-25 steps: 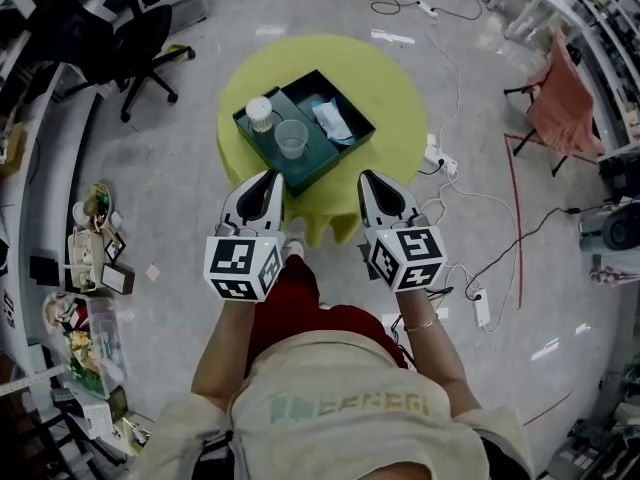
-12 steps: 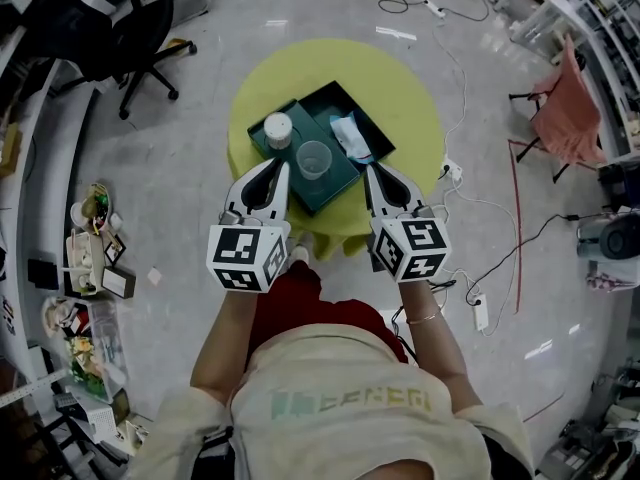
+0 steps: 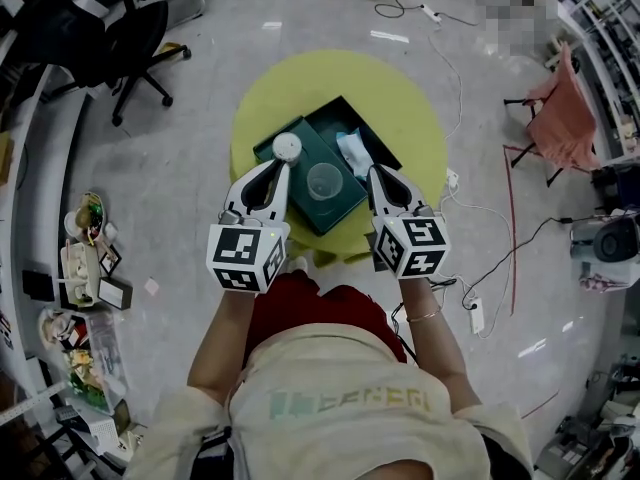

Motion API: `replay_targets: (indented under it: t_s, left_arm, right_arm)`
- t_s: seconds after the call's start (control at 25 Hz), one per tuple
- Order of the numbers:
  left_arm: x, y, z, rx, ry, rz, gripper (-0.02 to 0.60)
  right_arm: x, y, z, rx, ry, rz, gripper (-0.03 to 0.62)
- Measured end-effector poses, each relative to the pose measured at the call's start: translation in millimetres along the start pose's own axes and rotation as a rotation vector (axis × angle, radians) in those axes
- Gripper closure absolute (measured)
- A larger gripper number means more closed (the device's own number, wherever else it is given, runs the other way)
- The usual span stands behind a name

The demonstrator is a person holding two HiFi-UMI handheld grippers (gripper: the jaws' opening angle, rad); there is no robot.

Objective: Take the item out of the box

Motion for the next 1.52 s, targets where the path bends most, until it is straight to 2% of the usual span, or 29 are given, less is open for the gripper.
replay_targets:
  t_s: [0.48, 1.0, 1.52]
  left_arm:
    - [-8.4, -1.7, 21.2, -0.016, -0.02, -0.019, 0.552]
    - [-3.2, -10.7, 52.8, -0.023, -0.103, -0.043, 0.552]
    - [-20.7, -8.1, 74.2, -0.068, -0.152, -0.083, 0.552]
  right_arm:
    - [25.8, 3.7, 21.7, -0.071, 0.026, -0.013, 0.556]
    - [63.5, 3.3, 76.6, -0.254, -0.061, -0.151, 0.556]
    - [70.9, 18.3, 118.5, -0.391, -0.104, -0.226, 0.556]
Point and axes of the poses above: the fingertips, and each gripper's own axes: z forward along the fingers, x to its right, y out of its underside, the point moved 10 cm from there along -z, backward along the fingers
